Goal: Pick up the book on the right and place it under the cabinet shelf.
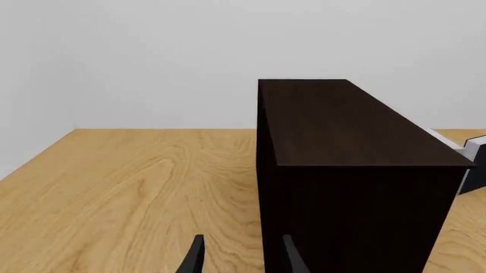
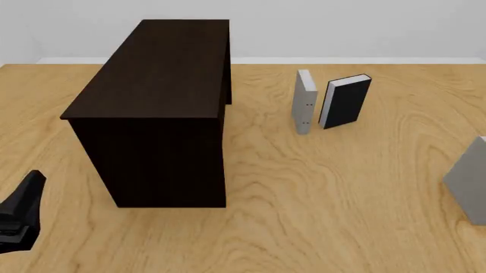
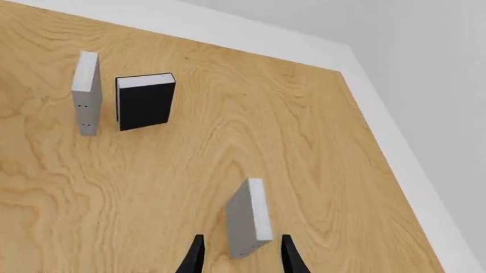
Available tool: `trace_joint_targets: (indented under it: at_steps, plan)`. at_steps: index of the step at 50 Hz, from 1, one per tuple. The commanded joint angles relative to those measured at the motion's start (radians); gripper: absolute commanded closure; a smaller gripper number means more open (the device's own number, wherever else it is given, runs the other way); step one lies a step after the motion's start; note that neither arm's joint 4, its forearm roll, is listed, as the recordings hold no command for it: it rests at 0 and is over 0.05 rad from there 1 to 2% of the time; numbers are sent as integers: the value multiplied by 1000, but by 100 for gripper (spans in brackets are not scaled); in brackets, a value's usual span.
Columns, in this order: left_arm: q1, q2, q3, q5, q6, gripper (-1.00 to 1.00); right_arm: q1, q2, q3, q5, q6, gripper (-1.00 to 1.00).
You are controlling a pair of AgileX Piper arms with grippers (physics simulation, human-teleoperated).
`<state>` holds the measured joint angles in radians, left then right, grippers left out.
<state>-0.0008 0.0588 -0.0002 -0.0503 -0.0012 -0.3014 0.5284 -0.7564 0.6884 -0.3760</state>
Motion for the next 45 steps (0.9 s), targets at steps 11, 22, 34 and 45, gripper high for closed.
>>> trace_joint_targets:
  at_steps: [11,22,34,45]
  plan:
    - [0,-18,0,17,0,-100,-65,109,62,-97,-27,-100]
    - [0,-13,0,12,0,-100,-87,224,113,-207,-51,-100]
    - [0,-11,0,10,0,-100,-134,350,118,-310,-67,-100]
    - [0,-11,0,10,0,-100,-173,429,126,-373,-103,-100]
